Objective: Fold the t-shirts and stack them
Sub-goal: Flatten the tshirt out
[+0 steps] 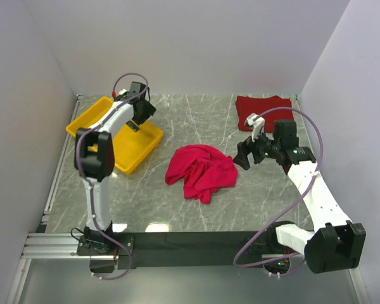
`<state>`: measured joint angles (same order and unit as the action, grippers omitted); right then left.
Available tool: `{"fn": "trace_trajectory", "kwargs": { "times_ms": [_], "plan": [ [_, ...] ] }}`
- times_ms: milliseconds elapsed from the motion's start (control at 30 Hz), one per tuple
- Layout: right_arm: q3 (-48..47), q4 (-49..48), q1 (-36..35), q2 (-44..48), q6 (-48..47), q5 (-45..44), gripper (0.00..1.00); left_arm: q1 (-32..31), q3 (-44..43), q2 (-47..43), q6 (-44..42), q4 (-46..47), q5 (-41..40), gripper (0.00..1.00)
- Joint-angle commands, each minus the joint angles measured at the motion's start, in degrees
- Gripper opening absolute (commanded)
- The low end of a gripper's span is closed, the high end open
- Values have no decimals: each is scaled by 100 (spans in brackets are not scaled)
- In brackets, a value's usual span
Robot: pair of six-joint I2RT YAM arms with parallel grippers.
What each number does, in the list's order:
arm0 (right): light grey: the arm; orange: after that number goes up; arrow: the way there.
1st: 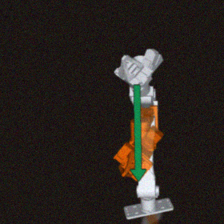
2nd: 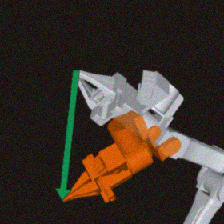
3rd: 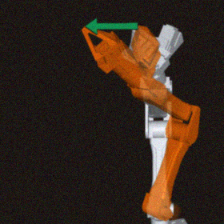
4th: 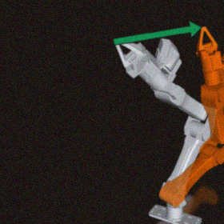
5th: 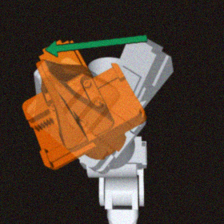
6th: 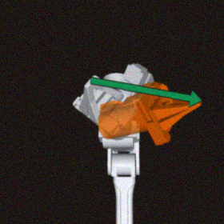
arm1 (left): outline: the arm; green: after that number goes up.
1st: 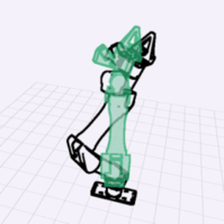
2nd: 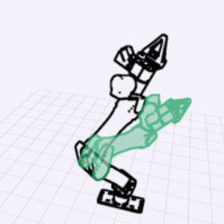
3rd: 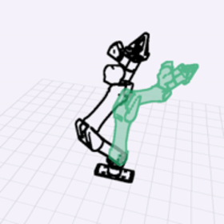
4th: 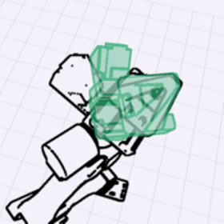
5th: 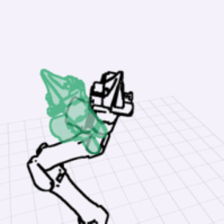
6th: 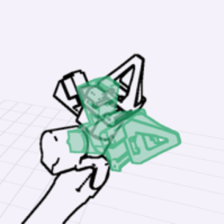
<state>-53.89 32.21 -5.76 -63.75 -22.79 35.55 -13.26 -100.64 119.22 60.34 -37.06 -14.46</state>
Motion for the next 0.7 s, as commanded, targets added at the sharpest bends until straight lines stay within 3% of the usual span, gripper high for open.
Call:
{"fn": "trace_trajectory", "kwargs": {
  "times_ms": [0, 167, 267, 300, 367, 400, 433, 600, 667],
  "plan": [
    [71, -224, -39, 248, 46, -30, 97, 34, -1225, 706, 751, -1540, -277, 86],
    [291, -250, -31, 345, 20, -110, 97, 130, -1756, 1226, 620, -1524, -435, 75],
    [326, -276, -31, 337, 46, -119, 97, 200, -1994, 1481, 383, -1655, -435, 57],
    [326, -276, -31, 336, 55, -119, 97, 209, -2012, 1534, 208, -1699, -400, 41],
    [300, -276, -31, 310, 72, -127, 97, 227, -1934, 1596, 14, -1708, -374, 25],
    [283, -276, -31, 284, 73, -127, 97, 236, -1863, 1561, -230, -1665, -365, 10],
    [265, -276, -39, 266, 73, -119, 97, 236, -1811, 1534, -381, -1612, -391, 2],
    [133, -241, -31, 205, 46, -127, 97, 227, -1407, 1132, -1646, -1638, -829, 0],
    [98, -232, -39, 196, 20, -153, 96, 236, -786, 824, -2120, -1446, -875, 0]
  ]
}}
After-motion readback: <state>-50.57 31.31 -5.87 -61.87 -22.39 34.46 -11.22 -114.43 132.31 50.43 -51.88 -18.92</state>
